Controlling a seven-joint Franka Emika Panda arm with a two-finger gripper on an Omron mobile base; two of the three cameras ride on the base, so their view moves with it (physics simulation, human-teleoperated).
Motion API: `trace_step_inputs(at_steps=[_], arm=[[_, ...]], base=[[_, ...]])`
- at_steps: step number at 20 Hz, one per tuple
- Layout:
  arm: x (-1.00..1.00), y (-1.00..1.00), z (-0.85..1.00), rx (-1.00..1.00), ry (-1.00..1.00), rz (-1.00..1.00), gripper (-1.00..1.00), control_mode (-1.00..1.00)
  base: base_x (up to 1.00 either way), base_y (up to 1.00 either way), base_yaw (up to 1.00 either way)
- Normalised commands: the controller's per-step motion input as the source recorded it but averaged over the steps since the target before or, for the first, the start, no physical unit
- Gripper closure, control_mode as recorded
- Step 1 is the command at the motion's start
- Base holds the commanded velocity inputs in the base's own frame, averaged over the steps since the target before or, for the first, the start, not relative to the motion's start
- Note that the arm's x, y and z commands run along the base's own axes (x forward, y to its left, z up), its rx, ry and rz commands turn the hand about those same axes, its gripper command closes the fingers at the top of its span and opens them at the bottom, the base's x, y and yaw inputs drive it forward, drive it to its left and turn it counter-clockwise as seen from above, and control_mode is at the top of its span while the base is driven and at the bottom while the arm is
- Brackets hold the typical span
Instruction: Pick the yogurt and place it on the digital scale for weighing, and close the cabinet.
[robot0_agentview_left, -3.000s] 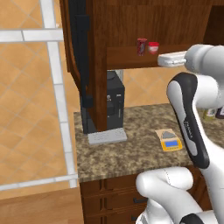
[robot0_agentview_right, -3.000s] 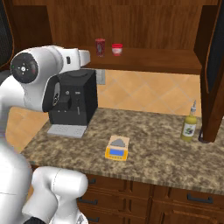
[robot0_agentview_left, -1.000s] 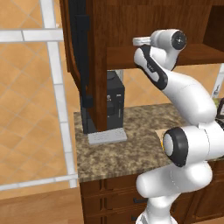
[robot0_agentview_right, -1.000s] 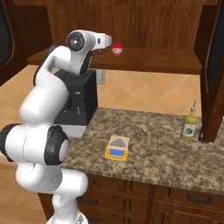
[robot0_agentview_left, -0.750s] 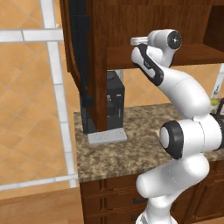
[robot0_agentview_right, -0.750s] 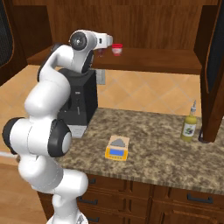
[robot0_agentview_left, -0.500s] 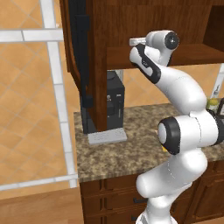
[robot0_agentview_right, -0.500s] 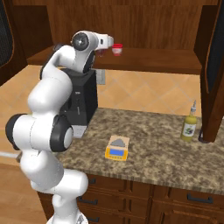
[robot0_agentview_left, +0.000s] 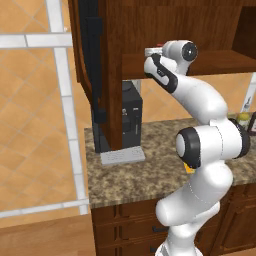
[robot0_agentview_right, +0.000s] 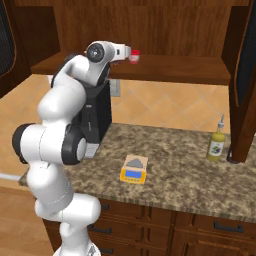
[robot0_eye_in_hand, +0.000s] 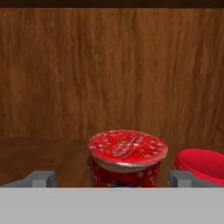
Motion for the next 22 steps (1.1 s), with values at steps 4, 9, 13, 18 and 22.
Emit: trace_step_inputs(at_steps=[4,9,13,18,22], arm=[[0.33,0.0,-0.02,0.0,0.0,0.0,-1.0,-1.0],[0.29,0.0,-0.08,0.0,0.0,0.0,1.0,-1.0],[0.3,0.0,-0.06,0.0,0.01,0.0,1.0,-1.0],[0.05,-0.02,-0.03,0.02,0.01,0.0,1.0,-1.0],[-0.65,0.0,0.0,0.09,-0.02,0.0,1.0,-1.0]], base=[[0.0,0.0,0.0],[0.0,0.0,0.0],[0.0,0.0,0.0],[0.0,0.0,0.0],[0.0,0.0,0.0]])
